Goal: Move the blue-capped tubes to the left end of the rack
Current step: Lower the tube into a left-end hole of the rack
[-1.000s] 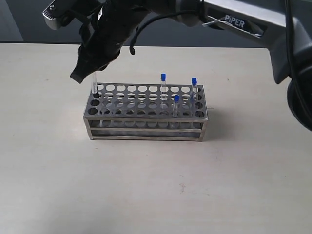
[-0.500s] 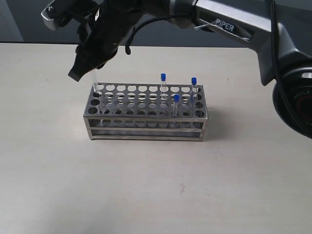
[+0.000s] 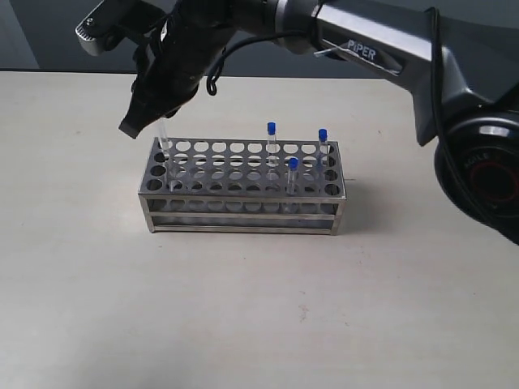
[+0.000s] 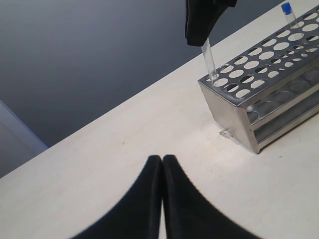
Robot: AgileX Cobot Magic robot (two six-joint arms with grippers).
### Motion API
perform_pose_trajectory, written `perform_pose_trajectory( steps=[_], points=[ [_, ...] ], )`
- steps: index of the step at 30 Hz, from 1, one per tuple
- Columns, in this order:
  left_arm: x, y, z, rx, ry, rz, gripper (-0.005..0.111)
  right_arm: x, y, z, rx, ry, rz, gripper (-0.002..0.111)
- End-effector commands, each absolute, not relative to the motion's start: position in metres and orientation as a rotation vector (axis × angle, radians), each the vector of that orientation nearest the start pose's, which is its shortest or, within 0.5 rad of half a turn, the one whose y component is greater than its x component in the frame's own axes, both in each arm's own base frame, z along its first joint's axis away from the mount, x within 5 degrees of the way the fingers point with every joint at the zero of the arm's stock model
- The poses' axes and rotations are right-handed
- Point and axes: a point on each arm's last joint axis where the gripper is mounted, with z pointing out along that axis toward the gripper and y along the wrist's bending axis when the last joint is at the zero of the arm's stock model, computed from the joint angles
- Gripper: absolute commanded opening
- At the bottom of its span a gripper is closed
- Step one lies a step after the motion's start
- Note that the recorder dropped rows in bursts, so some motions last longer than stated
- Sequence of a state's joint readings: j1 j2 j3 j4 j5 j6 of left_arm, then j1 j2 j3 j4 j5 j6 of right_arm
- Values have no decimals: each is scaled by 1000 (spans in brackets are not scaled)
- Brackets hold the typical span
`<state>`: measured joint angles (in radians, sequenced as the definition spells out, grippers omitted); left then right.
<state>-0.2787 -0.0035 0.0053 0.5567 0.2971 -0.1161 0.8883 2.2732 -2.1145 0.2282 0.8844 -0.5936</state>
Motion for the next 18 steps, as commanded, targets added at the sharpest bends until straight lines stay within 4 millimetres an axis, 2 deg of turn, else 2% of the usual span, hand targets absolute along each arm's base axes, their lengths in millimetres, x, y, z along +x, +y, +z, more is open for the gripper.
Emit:
perform_pose_trajectory(
  steps=[1,5,11,18],
  points=[
    [56,-2,191,487,1667,229,1,315,411,242,-1627,1957,399,-1],
    [56,-2,191,487,1667,229,1,317,414,234,-1597,1982,420,-1],
    [56,-2,191,487,1667,229,1,321,418,209,-1567,2066,427,-1],
    [56,-2,191,487,1667,229,1,321,418,203,-1530,2109,435,2]
  ],
)
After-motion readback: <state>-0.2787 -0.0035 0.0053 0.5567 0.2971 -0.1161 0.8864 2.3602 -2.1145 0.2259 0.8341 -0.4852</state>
